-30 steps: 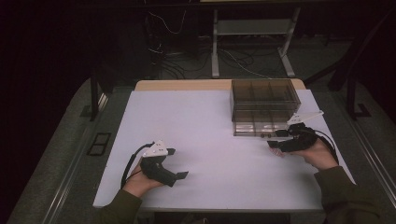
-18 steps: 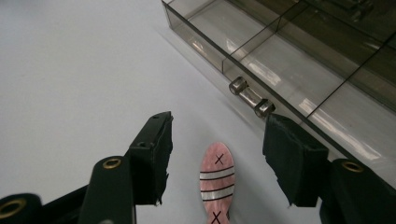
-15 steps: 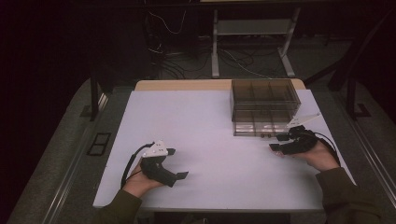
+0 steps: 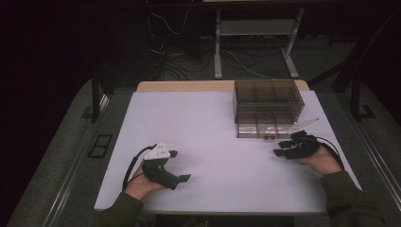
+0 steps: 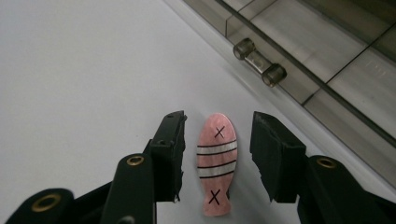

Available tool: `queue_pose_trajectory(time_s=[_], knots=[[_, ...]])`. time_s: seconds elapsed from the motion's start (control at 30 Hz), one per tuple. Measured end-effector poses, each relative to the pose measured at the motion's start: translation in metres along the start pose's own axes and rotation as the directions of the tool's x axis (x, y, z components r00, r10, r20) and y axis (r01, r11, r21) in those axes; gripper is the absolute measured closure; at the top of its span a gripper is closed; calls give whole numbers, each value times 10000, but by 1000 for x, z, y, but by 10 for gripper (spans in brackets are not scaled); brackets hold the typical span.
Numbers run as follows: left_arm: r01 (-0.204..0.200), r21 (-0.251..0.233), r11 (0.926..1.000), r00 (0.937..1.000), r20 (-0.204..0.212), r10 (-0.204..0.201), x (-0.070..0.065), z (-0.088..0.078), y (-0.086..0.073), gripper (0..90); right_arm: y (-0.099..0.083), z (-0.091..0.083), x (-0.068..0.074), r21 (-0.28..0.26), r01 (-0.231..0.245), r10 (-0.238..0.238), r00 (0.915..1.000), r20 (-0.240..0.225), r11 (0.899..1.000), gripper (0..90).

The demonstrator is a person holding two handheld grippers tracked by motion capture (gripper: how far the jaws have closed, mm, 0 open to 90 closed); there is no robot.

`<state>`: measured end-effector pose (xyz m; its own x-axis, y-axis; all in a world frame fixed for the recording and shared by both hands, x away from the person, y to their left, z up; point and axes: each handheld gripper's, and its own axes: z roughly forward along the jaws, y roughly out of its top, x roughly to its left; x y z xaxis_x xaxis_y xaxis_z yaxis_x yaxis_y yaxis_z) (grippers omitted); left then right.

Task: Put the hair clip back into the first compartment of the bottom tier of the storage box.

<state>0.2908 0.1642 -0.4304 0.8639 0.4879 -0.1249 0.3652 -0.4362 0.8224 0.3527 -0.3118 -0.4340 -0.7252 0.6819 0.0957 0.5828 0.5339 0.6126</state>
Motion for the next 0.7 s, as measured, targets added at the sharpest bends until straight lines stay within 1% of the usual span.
queue_pose_trajectory(time_s=[0.1, 0.4, 0.7], knots=[[-4, 5, 10000, 10000, -4, 4, 0, 0, 0, 0, -2, 2, 0, 102, 27, -27, 10000, -1, 9999, 560], [-1, 1, 10000, 10000, -4, 1, 0, 0, 0, 0, -2, 6, 3, 380, 427, -434, 9989, 174, 9984, 592], [-5, -1, 10000, 10000, 13, 5, -1, 0, 0, 0, -2, 7, 4, 424, 608, -621, 9976, 295, 9972, 616]])
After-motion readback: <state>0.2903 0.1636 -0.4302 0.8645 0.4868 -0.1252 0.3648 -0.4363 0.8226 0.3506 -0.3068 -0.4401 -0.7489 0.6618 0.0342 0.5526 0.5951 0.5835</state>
